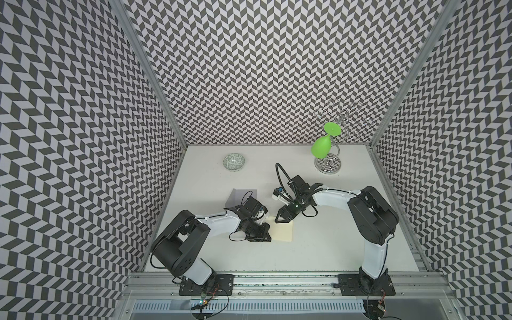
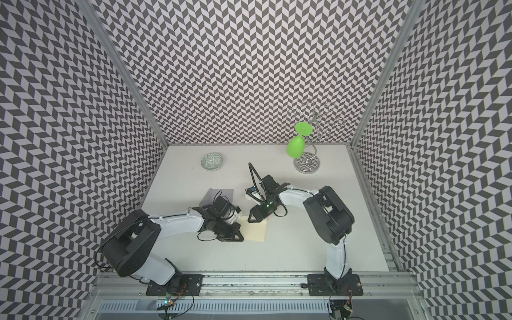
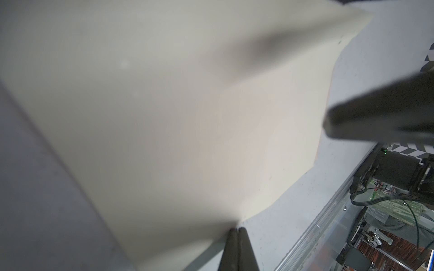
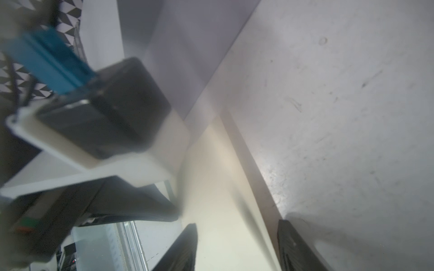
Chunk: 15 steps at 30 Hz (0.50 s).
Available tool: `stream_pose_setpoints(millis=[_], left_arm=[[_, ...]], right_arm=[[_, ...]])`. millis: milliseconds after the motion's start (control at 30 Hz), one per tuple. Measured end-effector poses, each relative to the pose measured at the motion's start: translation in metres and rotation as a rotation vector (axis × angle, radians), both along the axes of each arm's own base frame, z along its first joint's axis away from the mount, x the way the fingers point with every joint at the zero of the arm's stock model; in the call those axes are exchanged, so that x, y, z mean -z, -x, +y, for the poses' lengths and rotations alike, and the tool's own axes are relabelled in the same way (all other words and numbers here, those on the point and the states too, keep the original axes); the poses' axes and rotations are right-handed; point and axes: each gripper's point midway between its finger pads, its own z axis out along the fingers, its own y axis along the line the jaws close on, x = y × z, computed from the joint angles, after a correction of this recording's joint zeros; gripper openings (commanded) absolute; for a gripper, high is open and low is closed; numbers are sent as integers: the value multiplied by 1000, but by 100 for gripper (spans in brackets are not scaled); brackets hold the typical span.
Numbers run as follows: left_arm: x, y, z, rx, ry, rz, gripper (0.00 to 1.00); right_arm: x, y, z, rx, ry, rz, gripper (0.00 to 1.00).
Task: Fold the letter paper in half and place it into the envelope
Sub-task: Pick up the letter paper from the center of the board.
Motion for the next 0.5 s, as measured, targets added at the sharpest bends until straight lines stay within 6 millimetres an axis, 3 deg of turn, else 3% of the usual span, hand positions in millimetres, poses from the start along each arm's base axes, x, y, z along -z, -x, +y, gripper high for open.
stream_pose_setpoints(millis=[100,500], left_arm=[[0,-2,0,2,-3,-6,2],[-1,-12,3,7,-16,-53,3]], right_arm=[[2,1,-1,-2,8,7,39],[8,11,-9,-21,61,28,32]])
